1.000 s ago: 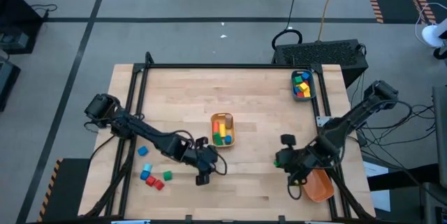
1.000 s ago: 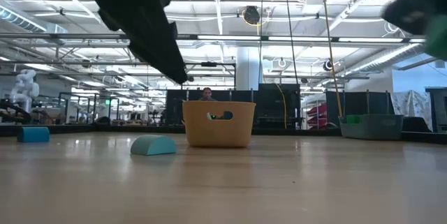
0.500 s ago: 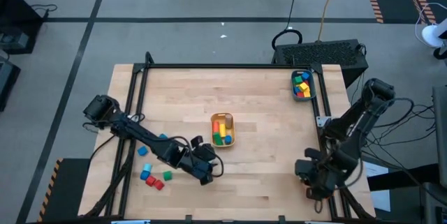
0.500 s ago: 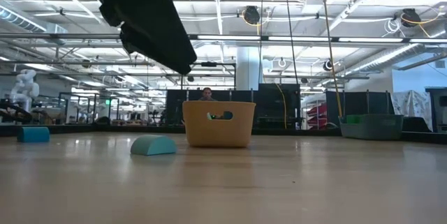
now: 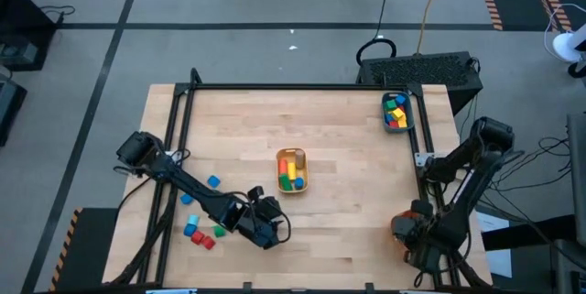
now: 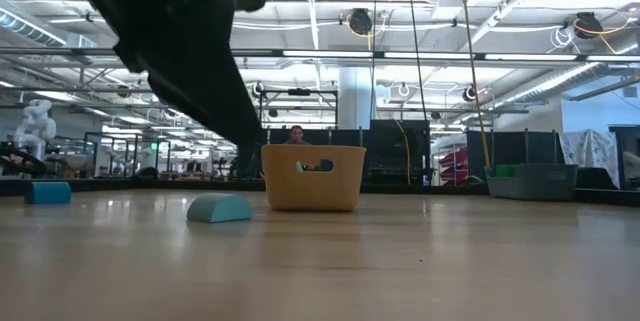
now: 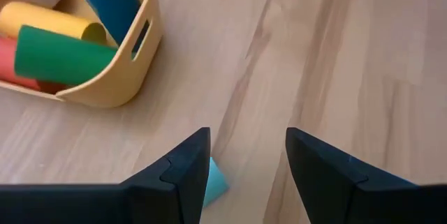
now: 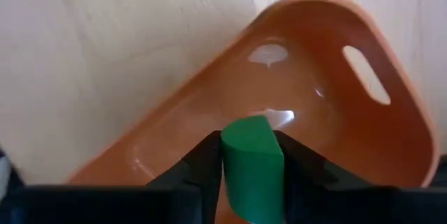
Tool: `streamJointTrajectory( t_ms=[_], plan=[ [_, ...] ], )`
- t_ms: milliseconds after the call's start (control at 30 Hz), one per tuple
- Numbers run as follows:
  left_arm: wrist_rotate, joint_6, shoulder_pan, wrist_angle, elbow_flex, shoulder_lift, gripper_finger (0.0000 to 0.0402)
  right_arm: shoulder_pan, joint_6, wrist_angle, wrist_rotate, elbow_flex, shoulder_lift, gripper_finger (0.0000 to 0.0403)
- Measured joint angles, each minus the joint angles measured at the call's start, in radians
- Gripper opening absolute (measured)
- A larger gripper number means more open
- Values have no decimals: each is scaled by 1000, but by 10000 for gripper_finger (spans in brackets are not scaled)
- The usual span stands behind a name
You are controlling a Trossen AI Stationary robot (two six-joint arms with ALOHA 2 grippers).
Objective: Sort blocks by size
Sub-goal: Put the green half-circle block into the orange bin, then put the light blue half-circle block into the orange bin
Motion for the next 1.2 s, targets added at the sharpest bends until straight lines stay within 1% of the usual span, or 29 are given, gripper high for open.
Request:
streamJointTrajectory(
  t_ms=[67, 167, 233, 300, 433, 500, 567, 867, 1133, 1200],
  plan=[
    [0, -5, 0, -4, 0, 10, 190, -1, -2, -4, -6, 0, 13, 120],
    [-4, -67, 2, -13, 0, 22, 190, -1, -5, -27, -7, 0, 16, 139],
    [-14, -99, 2, -29, 0, 22, 190, -2, 24, -66, -8, 0, 16, 150],
    [-49, -160, 1, -62, 0, 22, 190, -3, 82, -116, -9, 0, 16, 160],
    [-101, -289, 9, -142, 0, 13, 190, -3, 110, -157, -16, 0, 15, 172],
    [-101, -339, 16, -176, 0, 14, 190, -3, 101, -158, -16, 0, 15, 174],
    [-84, -366, 24, -173, 0, 25, 190, -3, 97, -158, -15, 0, 14, 175],
    [28, -364, 27, -60, 0, 113, 190, -3, 94, -159, 2, 0, 14, 175],
    [33, -365, 26, -62, 4, 137, 189, -3, 94, -158, 15, 0, 14, 176],
    [38, -365, 27, -71, 4, 138, 183, -3, 94, -157, 15, 0, 14, 175]
  ],
)
